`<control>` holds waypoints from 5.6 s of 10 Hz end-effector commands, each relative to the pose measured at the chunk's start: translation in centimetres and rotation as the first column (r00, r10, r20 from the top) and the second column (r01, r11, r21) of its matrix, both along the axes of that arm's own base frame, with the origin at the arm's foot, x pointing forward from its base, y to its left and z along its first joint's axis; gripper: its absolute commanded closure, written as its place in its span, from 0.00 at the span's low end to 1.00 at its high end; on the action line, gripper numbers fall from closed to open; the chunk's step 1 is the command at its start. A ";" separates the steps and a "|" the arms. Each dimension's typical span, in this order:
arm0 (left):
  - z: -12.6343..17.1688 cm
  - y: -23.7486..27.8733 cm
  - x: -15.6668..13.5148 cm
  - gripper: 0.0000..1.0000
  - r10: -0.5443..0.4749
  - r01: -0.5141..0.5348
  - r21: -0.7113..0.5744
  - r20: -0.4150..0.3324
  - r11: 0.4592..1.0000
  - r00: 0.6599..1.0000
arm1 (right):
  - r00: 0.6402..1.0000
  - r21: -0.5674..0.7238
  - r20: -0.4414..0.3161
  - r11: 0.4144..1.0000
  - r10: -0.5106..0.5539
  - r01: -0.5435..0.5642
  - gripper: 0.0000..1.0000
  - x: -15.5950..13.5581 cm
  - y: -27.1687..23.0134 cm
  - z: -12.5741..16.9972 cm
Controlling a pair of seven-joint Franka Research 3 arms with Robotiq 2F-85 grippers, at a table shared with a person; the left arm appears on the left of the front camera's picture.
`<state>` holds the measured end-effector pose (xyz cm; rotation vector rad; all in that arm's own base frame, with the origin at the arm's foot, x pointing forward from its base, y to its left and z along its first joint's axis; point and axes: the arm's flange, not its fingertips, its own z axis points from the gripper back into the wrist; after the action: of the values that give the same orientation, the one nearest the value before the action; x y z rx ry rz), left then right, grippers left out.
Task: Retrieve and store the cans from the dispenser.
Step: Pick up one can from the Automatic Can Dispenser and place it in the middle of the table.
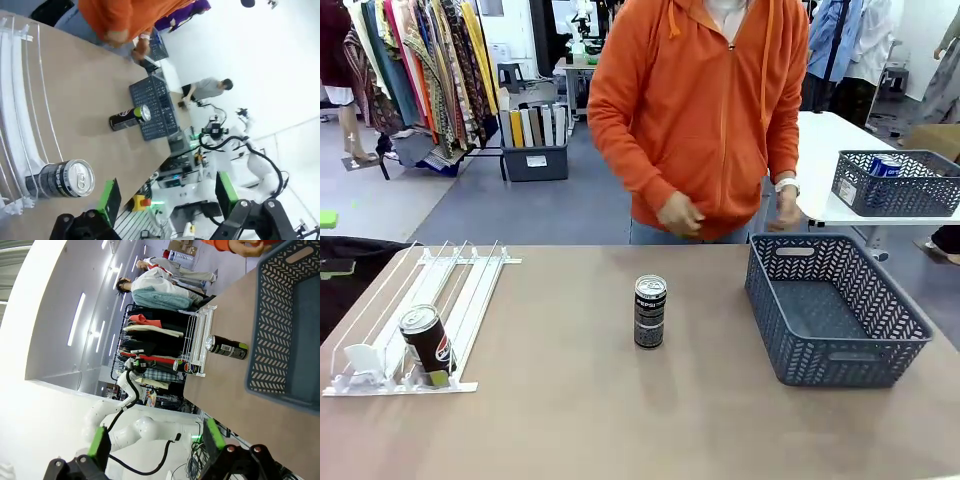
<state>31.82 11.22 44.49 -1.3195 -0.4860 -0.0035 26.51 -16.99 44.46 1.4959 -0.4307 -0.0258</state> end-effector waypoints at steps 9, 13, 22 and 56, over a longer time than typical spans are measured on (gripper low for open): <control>1.8 -1.2 0.1 0.00 -0.006 0.005 0.058 0.014 0.998 1.000 | 1.000 0.013 0.009 1.000 -0.006 0.006 0.00 0.1 0.1 0.3; 6.8 -8.6 1.7 0.00 -0.030 0.090 0.627 -0.106 0.774 0.994 | 1.000 0.013 0.009 1.000 -0.006 0.006 0.00 0.1 0.1 0.3; 6.7 -19.1 2.5 0.00 0.053 0.097 0.978 -0.108 0.183 0.993 | 1.000 0.013 0.009 1.000 -0.006 0.006 0.00 0.1 0.1 0.3; 12.5 -18.0 0.1 1.00 0.046 0.083 0.969 -0.096 0.234 0.994 | 1.000 0.013 0.009 1.000 -0.006 0.006 0.00 0.1 0.1 0.3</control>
<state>32.79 -7.70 55.67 -0.0155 -0.1816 -0.2138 26.51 -16.98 44.46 1.4959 -0.4300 -0.0256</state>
